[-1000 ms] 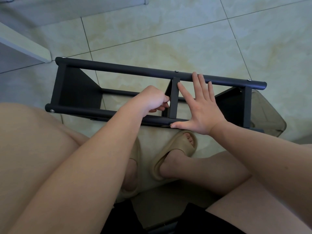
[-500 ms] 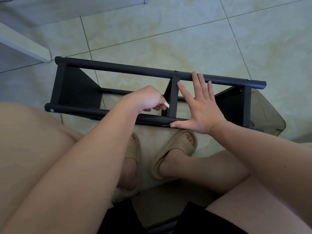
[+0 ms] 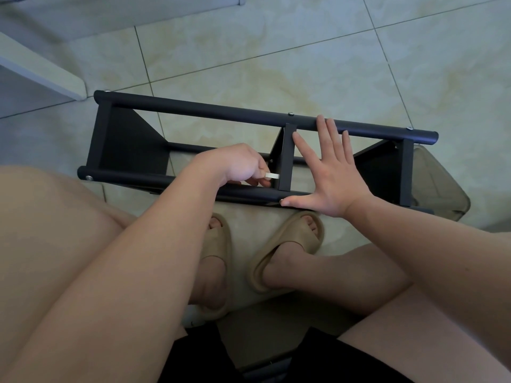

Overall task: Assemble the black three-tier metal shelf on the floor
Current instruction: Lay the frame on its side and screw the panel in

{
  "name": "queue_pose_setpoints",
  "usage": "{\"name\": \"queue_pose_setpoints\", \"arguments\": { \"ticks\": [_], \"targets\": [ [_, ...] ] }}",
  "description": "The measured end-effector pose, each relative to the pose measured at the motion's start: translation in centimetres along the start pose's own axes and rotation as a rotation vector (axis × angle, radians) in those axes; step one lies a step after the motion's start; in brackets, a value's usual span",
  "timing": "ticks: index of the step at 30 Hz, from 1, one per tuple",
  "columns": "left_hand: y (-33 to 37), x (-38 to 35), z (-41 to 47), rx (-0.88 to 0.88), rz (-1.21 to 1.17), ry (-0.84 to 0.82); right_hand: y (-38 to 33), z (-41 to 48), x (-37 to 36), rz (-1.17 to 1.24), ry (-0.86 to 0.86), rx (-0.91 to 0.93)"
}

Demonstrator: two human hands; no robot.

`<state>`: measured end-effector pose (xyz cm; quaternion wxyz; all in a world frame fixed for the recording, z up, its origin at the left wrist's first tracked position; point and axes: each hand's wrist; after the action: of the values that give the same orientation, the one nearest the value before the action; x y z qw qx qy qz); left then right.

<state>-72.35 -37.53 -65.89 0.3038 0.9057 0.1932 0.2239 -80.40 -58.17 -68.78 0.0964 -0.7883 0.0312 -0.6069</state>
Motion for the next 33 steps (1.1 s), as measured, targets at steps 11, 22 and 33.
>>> {"name": "queue_pose_setpoints", "arguments": {
  "ticks": [11,22,33],
  "targets": [
    [-0.7,-0.3,0.2,0.021,0.072,0.016,-0.1,0.0,0.2,0.0,-0.016,-0.012],
    [-0.4,0.4,0.0,0.017,0.247,0.061,-0.1,-0.1,0.3,0.013,-0.013,-0.008],
    [-0.3,-0.5,1.3,-0.055,-0.033,0.194,0.0,0.0,0.1,0.008,-0.009,0.001]
  ]
}}
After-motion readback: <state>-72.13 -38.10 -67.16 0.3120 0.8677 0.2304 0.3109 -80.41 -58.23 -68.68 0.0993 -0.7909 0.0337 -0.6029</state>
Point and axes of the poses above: each hand's wrist, its own z-axis towards the middle knuckle, its own x-axis out of the back of the hand, y = z × x, and after that the axes turned 7 degrees about -x, right-handed
